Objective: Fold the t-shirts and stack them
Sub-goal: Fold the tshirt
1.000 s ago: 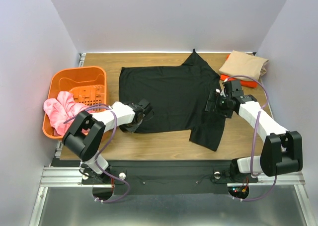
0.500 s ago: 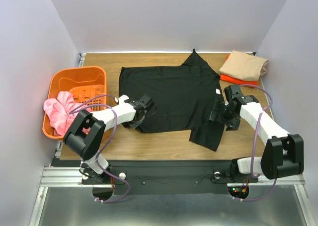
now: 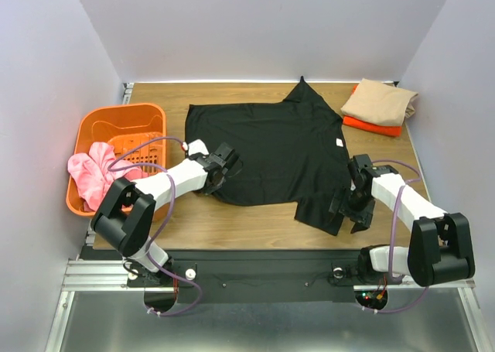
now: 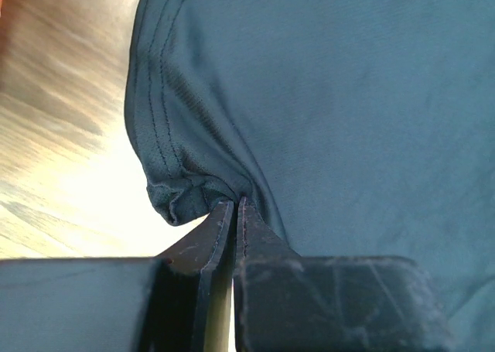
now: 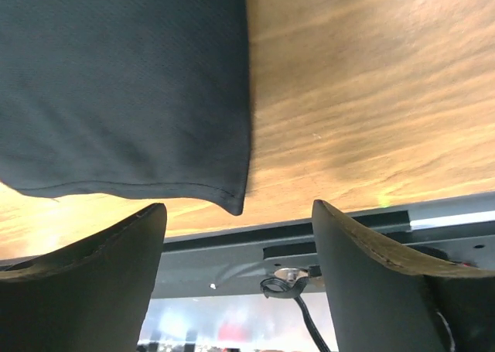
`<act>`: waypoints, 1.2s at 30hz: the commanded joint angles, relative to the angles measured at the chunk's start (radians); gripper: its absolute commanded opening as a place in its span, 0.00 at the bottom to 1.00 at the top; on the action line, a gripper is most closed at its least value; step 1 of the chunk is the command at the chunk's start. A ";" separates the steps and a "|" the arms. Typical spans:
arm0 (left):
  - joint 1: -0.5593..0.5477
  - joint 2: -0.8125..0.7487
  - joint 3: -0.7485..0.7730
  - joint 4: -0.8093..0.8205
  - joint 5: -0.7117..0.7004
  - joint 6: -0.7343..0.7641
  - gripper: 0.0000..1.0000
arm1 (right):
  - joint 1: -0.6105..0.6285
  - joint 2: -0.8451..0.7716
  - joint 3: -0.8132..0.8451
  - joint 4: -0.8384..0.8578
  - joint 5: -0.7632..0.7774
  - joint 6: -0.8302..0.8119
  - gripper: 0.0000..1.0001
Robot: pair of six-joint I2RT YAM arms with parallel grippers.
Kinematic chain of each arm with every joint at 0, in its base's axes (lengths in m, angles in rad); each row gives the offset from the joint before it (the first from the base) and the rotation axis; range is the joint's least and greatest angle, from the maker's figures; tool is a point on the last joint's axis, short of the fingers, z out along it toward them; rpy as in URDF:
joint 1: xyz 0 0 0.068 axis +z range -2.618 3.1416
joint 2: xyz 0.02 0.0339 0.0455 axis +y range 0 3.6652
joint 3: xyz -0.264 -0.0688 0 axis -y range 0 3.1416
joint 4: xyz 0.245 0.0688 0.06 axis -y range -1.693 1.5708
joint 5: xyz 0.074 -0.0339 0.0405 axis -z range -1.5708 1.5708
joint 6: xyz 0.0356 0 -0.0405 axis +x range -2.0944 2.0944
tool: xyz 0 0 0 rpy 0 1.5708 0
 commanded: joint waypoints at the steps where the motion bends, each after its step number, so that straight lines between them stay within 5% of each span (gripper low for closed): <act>1: 0.002 -0.044 0.035 0.009 -0.041 0.090 0.03 | 0.006 -0.030 -0.022 0.050 -0.021 0.067 0.80; 14: 0.001 -0.058 -0.014 0.076 0.034 0.176 0.00 | 0.008 -0.058 -0.128 0.172 0.022 0.156 0.50; 27: 0.002 -0.110 -0.067 0.058 0.065 0.182 0.00 | 0.012 -0.030 -0.102 0.215 -0.005 0.139 0.00; 36: 0.018 -0.105 -0.029 -0.006 0.074 0.213 0.00 | 0.012 0.029 0.098 0.216 -0.008 0.116 0.00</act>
